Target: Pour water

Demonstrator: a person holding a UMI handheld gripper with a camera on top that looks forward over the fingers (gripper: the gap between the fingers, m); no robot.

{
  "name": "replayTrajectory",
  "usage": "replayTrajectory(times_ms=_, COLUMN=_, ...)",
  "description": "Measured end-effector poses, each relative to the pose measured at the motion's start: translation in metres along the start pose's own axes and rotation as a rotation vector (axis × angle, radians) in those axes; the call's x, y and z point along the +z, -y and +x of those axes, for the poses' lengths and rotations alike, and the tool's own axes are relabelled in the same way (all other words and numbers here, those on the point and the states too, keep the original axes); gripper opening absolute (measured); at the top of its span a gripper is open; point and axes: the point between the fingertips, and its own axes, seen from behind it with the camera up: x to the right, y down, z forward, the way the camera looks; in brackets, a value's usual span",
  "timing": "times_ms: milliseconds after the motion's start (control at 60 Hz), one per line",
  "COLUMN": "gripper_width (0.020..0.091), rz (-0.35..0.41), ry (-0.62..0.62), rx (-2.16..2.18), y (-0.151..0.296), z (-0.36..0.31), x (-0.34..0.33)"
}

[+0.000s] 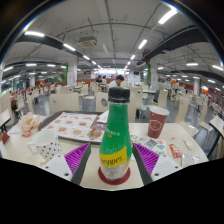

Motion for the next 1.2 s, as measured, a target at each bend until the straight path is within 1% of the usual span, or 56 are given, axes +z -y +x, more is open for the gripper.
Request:
replayTrajectory(times_ms=67, gripper_width=0.0853, rz=-0.034, ry=0.007, rx=0.023, y=-0.001, z=-0.007, x=-0.011)
replayTrajectory(times_ms=233, gripper_width=0.0855, rz=-0.105, ry=-0.033, rx=0.076, y=-0.006, z=-0.033, x=-0.078)
replayTrajectory(times_ms=283, gripper_width=0.0851, rz=-0.143, ry=-0.048, rx=0.107, y=-0.011, z=-0.041, x=-0.098)
replayTrajectory(times_ms=367, gripper_width=0.0853, rz=-0.200, ry=-0.057, rx=0.133, y=-0.021, z=-0.069, x=-0.131)
replayTrajectory(times_ms=483, gripper_width=0.0853, rz=-0.239, ry=-0.090, rx=0.175, y=-0.021, z=-0.116, x=-0.173)
replayTrajectory(times_ms=583, gripper_width=0.0852, rz=-0.252, ry=-0.096, rx=0.220, y=-0.012, z=-0.171, x=-0.198)
replayTrajectory(times_ms=717, gripper_width=0.0855, rz=-0.241, ry=-0.074, rx=0.218, y=0.012, z=-0.251, x=-0.220)
replayTrajectory(times_ms=767, gripper_width=0.0855, rz=-0.237, ry=-0.052, rx=0.245, y=0.021, z=-0.282, x=-0.226)
replayTrajectory(times_ms=850, gripper_width=0.0851, rz=-0.257, ry=0.006, rx=0.363, y=0.030, z=-0.333, x=-0.235)
replayTrajectory(times_ms=1000, gripper_width=0.0846, rz=-0.281, ry=0.015, rx=0.304, y=0.029, z=-0.374, x=-0.248)
replayTrajectory(times_ms=1117, gripper_width=0.0847, rz=-0.291, ry=0.017, rx=0.123, y=0.029, z=-0.393, x=-0.251)
replayTrajectory(times_ms=1200, gripper_width=0.0842, rz=-0.298, ry=0.064, rx=0.099, y=0.033, z=-0.411, x=-0.252)
